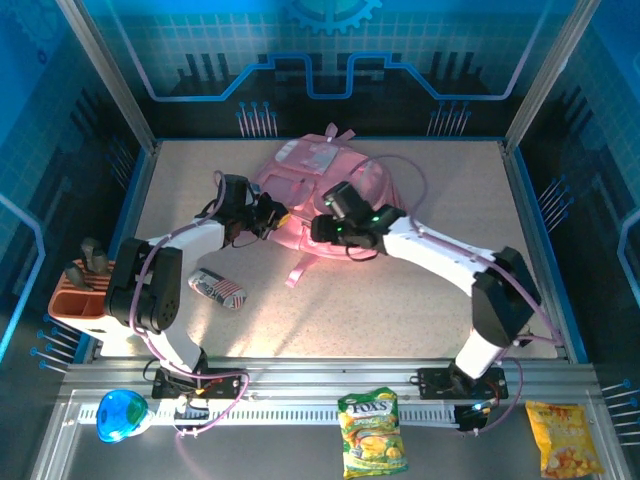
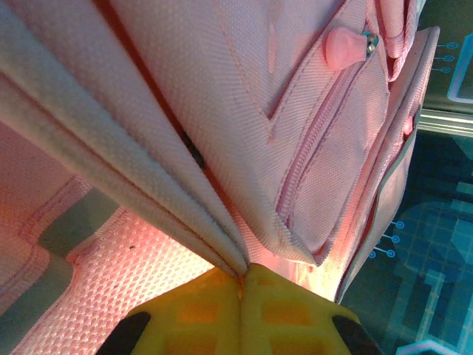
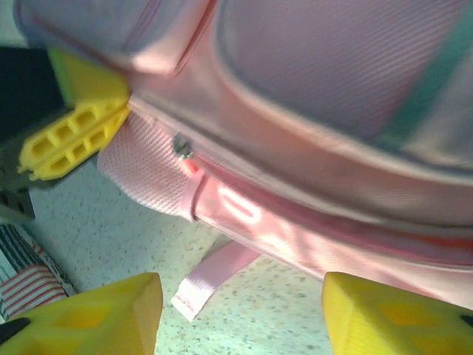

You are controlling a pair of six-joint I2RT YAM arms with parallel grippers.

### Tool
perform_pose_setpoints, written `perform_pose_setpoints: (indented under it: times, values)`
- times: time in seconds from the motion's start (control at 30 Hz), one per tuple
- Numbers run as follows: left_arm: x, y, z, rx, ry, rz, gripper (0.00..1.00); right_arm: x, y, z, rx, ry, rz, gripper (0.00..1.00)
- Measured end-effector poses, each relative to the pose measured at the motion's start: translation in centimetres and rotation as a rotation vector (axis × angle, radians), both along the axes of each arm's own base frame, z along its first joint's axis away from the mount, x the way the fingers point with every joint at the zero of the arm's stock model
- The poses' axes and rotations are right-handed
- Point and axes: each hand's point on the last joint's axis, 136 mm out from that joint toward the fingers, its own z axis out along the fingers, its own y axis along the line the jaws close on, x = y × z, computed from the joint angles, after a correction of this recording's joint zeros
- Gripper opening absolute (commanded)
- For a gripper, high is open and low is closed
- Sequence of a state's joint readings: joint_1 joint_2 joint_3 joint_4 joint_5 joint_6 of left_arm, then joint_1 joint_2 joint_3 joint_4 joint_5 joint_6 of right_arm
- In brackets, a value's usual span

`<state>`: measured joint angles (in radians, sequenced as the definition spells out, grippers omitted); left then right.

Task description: Pack the student bag

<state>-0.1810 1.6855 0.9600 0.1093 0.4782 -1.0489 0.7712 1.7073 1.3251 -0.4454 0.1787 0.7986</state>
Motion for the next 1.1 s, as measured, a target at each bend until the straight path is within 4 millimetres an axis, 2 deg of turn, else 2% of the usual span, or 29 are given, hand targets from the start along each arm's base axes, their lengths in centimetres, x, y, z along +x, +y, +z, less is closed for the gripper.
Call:
perform_pose_setpoints:
  times: [0.13,0.37,0.7,1.1]
  values:
    - [0.0,0.0,0.0,-0.002,0.0,-0.002,0.0,0.2,2.6,-1.9,-0.009,0.029,0.01,0.49]
    - [-0.1,-0.1,0.1,-0.007,0.001,-0.009,0.0,2.5,4.9,-1.9,0.03,0.016,-0.038,0.41]
    - [-0.3,-0.2,0.0,-0.011,0.009,-0.016,0.0,4.2,5.3,-3.2,0.026,0.035,-0.144,0.33]
    - [-0.5,-0.4,0.0,-0.02,0.013,-0.027,0.0,5.0,4.9,-4.0,-0.054,0.07,-0.249,0.38]
